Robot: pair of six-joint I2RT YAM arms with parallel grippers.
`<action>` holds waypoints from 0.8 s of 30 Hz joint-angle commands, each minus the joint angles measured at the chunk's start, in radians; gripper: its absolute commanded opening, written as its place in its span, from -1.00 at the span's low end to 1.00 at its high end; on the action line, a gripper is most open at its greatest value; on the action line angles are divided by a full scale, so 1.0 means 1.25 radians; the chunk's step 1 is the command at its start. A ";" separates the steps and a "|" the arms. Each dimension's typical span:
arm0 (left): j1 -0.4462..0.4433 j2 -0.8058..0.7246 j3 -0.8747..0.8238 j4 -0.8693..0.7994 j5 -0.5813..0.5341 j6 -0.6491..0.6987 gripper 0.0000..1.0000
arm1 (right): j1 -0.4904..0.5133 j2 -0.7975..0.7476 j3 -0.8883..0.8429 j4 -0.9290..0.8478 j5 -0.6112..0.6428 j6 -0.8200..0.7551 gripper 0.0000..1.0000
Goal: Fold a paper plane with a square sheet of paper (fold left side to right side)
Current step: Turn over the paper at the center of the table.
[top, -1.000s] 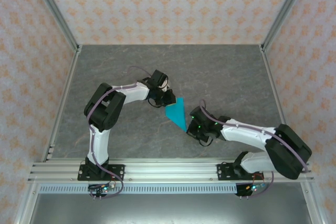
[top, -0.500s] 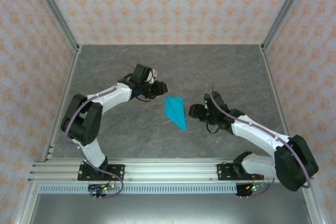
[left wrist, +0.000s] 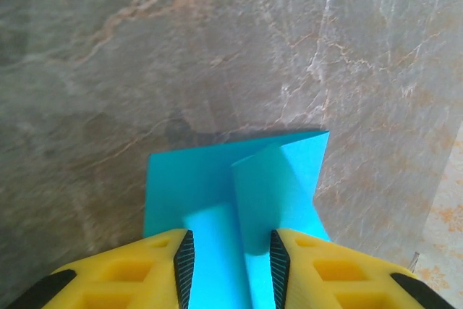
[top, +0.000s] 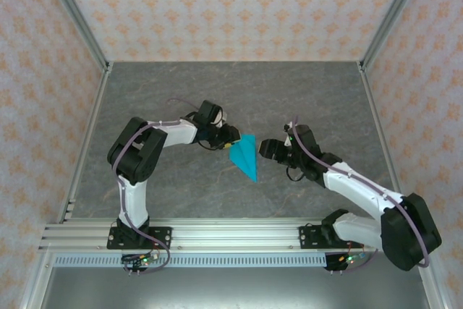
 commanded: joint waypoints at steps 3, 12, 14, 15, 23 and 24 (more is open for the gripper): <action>-0.014 0.021 0.037 0.025 0.016 -0.016 -0.29 | -0.003 -0.021 -0.004 -0.017 -0.004 -0.017 0.43; -0.026 0.051 0.073 0.034 0.030 -0.026 -0.46 | -0.017 -0.029 -0.012 -0.010 -0.034 -0.007 0.45; -0.025 0.049 0.073 0.045 0.034 -0.032 -0.51 | -0.031 -0.034 -0.018 -0.003 -0.053 -0.003 0.48; -0.025 0.045 0.073 0.048 0.035 -0.033 -0.56 | -0.039 -0.038 -0.022 0.002 -0.063 0.001 0.51; -0.019 -0.090 0.061 0.045 0.010 -0.009 -0.87 | -0.172 -0.051 -0.092 0.190 -0.318 0.076 1.00; -0.014 -0.119 0.059 0.039 0.004 -0.005 -0.89 | -0.187 -0.051 -0.095 0.203 -0.347 0.077 1.00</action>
